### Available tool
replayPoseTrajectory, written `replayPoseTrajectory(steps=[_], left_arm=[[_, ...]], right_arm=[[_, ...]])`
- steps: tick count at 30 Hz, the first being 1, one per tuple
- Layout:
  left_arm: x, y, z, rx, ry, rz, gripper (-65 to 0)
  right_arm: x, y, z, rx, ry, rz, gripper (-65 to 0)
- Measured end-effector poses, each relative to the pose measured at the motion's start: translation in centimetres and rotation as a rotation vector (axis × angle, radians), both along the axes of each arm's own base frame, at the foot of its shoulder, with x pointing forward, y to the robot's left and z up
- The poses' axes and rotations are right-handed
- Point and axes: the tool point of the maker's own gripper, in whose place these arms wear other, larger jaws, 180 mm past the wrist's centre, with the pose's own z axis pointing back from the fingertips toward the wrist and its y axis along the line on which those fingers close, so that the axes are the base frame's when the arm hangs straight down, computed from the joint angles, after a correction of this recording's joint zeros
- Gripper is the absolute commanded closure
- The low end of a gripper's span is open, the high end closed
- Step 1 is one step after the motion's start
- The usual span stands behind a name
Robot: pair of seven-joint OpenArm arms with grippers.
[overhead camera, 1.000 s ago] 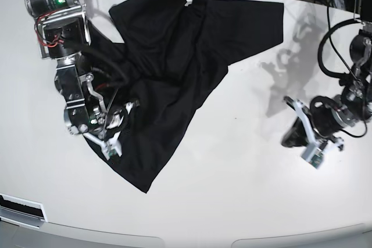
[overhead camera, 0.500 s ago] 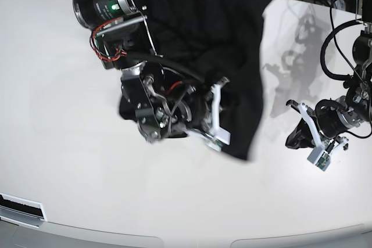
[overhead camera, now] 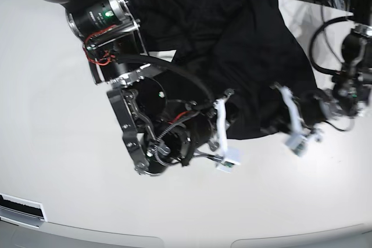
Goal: Layout the t-shirt on the table in an organized manner, then fold the t-shirt properly
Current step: 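Lift the shirt with the right gripper and shake it out, then grasp the shirt hem with both grippers and lay it flat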
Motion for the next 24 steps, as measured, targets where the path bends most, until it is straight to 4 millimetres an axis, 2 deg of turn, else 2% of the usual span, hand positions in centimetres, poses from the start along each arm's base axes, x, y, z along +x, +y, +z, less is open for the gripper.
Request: replayPoseTrajectory(steps=[2, 5, 9, 13, 15, 18, 21, 24], left_arm=[[-1.5, -1.7, -2.6, 0.037, 0.016, -0.074, 0.0], [-2.8, -2.5, -6.3, 0.112, 0.051, -0.131, 0.0], [-1.6, -2.1, -9.1, 0.206, 0.076, -0.122, 0.0], [1.2, -1.4, -10.3, 0.211, 0.058, -0.025, 0.0], [2.9, 0.1, -10.4, 0.202, 0.038, 0.049, 0.0], [5.2, 3.9, -10.5, 0.273, 0.017, 0.161, 0.0], [6.2, 7.1, -10.3, 0.342, 0.014, 0.216, 0.0], [6.5, 8.1, -10.0, 0.356, -0.004, 0.242, 0.0]], right_arm=[[-0.4, -1.4, -1.3, -0.027, 0.020, -0.015, 0.0], [-0.8, -3.3, -2.7, -0.050, 0.052, -0.050, 0.0], [-0.1, -5.4, -2.6, 0.009, 0.091, -0.133, 0.0], [-1.6, -8.2, -3.5, 0.002, 0.188, -0.142, 0.0], [-2.3, -8.1, -3.3, 0.061, 0.219, -0.146, 0.0], [-3.7, -6.7, -1.7, 0.199, 0.252, -0.134, 0.0], [-5.5, -5.5, -0.9, 0.258, 0.268, -0.094, 0.0], [-8.2, -4.1, -0.8, 0.263, 0.275, -0.018, 0.0]])
